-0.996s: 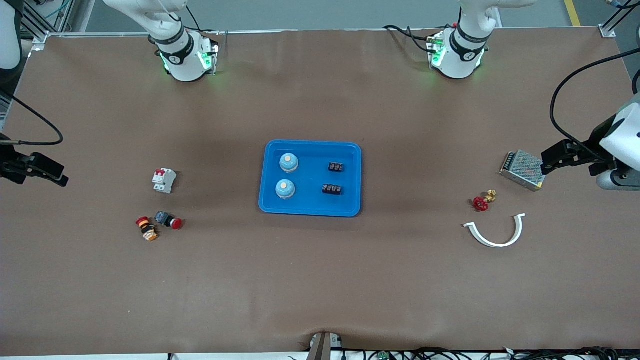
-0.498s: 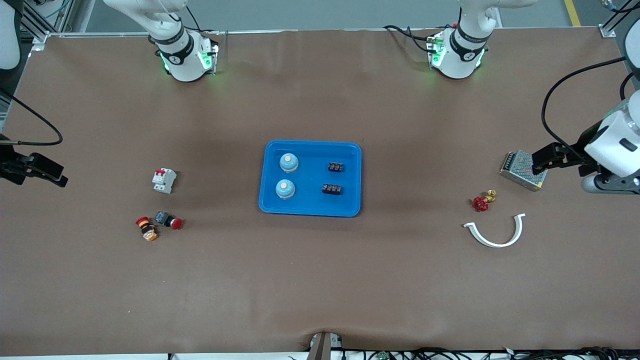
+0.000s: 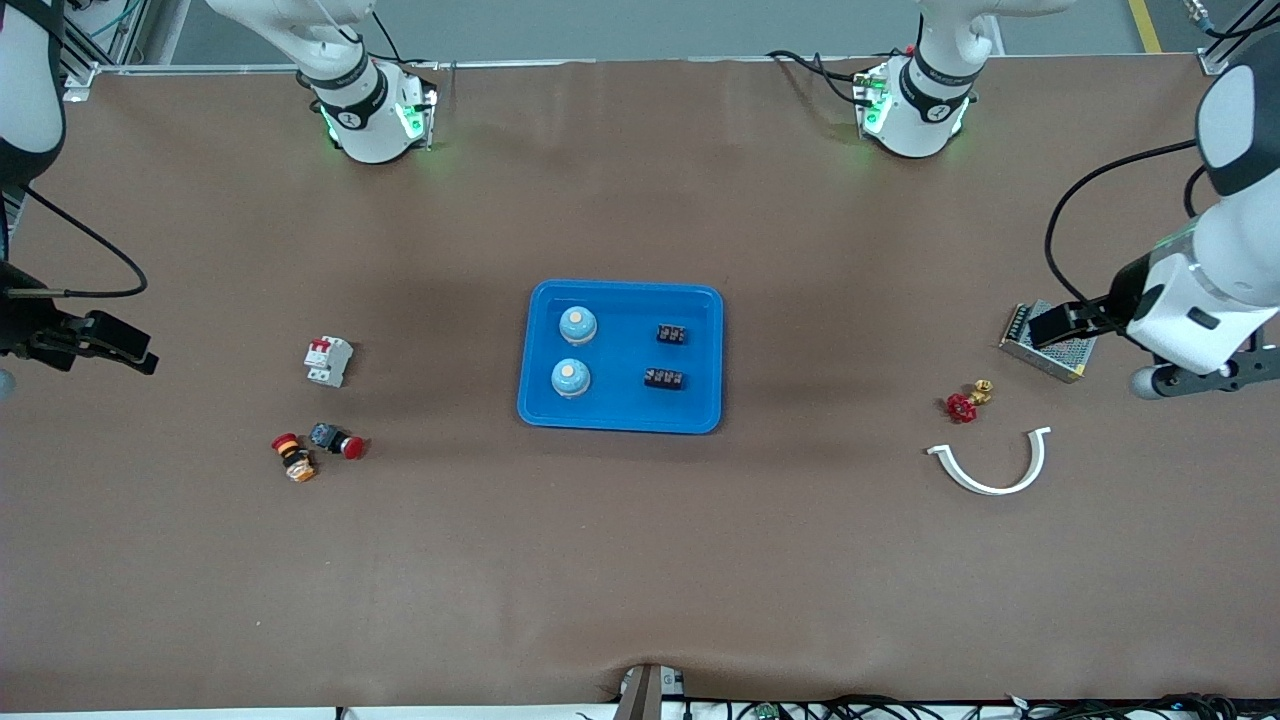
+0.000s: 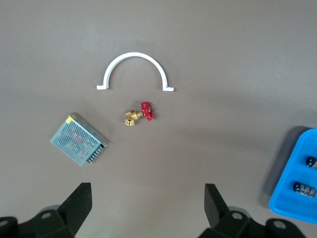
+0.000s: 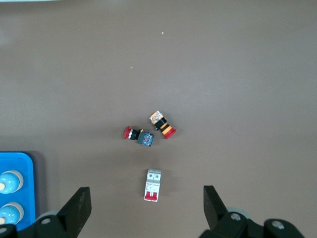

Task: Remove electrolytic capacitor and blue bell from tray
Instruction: 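Move the right gripper and the left gripper toward the blue tray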

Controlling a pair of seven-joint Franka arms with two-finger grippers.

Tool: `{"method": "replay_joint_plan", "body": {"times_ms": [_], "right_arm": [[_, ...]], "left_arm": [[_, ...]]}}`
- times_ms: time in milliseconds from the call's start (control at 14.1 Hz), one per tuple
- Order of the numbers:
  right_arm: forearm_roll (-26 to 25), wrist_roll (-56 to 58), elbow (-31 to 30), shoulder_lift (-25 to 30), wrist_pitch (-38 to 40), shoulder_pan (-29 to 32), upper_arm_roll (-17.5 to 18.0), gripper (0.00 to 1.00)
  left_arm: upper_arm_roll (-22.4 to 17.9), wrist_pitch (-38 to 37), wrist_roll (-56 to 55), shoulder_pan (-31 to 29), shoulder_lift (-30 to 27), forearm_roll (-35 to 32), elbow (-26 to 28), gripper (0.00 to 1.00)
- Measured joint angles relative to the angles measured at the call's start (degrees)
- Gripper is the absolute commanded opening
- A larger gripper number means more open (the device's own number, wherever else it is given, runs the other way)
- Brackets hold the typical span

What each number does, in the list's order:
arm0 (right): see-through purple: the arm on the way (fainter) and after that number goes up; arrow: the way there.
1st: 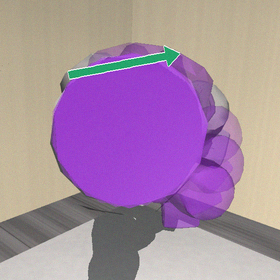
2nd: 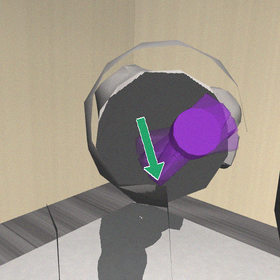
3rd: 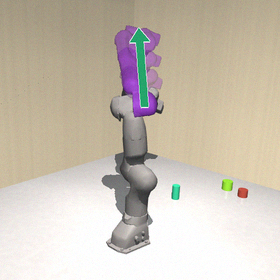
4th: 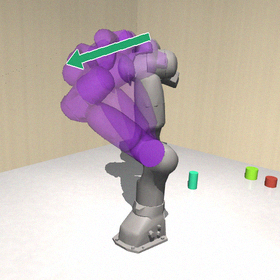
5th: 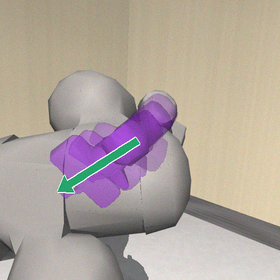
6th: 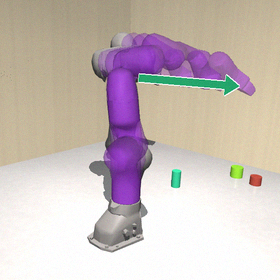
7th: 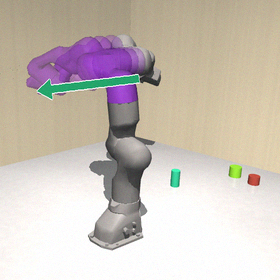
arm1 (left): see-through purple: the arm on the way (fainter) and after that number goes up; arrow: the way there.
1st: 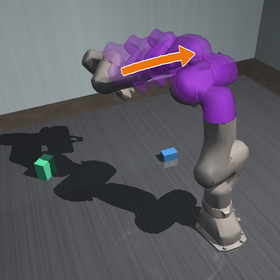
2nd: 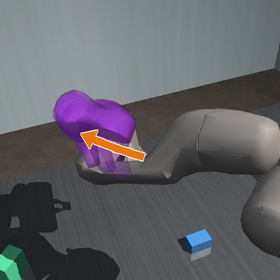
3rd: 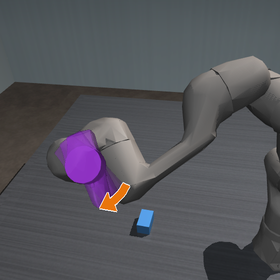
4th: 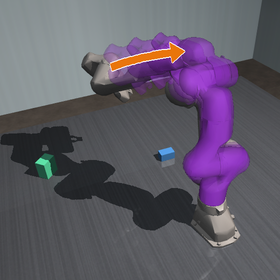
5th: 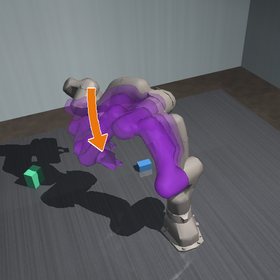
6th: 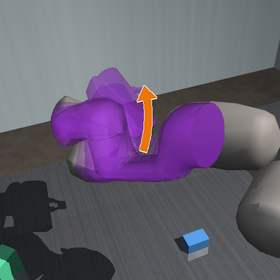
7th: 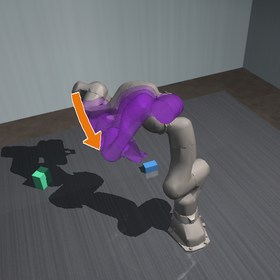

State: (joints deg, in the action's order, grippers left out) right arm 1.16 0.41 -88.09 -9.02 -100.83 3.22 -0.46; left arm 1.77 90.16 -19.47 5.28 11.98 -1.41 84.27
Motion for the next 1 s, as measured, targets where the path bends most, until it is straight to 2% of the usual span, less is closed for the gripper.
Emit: {"method": "replay_joint_plan", "body": {"times_ms": [569, 996], "right_arm": [[0.40, -9.18, 0.00, -0.02, 1.15, -6.62, 0.44, 1.00], [0.48, -21.02, -1.56, -0.32, 1.25, -14.62, 0.69, 1.00]], "left_arm": [[3.35, 0.70, -20.90, 0.82, -0.02, 0.00, 2.95, 1.00], [7.75, 11.11, -46.91, 1.04, -0.01, 0.01, 9.89, 1.00]]}}
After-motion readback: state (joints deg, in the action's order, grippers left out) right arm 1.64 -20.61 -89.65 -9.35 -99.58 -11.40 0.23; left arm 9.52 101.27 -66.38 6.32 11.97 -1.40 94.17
